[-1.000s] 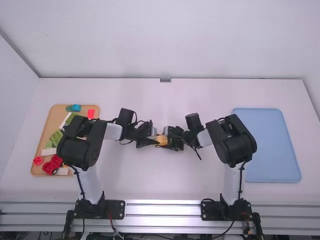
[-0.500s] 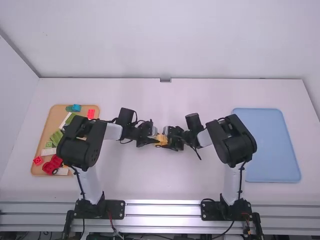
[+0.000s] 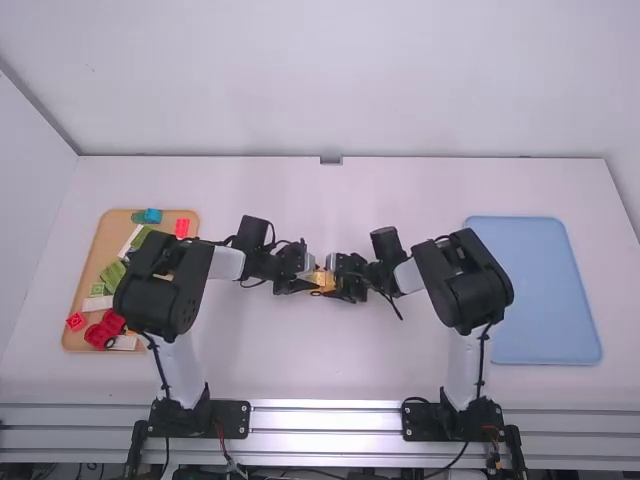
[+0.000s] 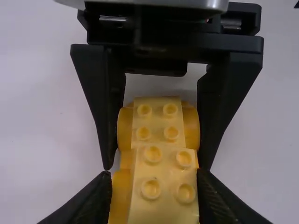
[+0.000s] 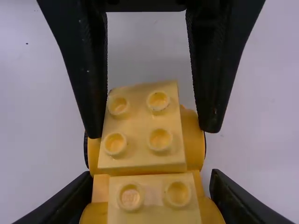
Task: Assemble lego blocks to make yellow taxi
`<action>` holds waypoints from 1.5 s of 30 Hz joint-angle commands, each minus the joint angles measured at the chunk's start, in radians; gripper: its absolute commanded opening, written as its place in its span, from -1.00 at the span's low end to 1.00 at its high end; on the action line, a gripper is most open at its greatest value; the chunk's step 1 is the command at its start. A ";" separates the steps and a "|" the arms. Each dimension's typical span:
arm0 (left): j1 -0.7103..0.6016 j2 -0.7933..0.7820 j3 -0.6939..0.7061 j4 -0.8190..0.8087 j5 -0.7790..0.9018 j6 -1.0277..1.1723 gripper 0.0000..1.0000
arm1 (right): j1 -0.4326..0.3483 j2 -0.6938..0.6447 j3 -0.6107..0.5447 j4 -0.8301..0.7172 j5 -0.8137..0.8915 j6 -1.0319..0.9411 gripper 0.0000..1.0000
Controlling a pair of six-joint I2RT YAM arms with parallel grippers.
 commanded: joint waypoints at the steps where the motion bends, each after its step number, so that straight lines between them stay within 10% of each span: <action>1: -0.008 -0.007 0.001 -0.011 -0.034 0.001 -0.04 | 0.003 0.016 0.003 -0.009 -0.010 0.000 -0.02; 26: -0.016 -0.008 0.066 -0.192 -0.034 0.011 -0.80 | 0.005 0.015 0.004 -0.004 0.024 0.000 0.00; 45: -0.041 -0.007 0.073 -0.192 -0.122 0.028 -0.71 | 0.005 0.015 0.003 -0.014 0.005 -0.018 0.01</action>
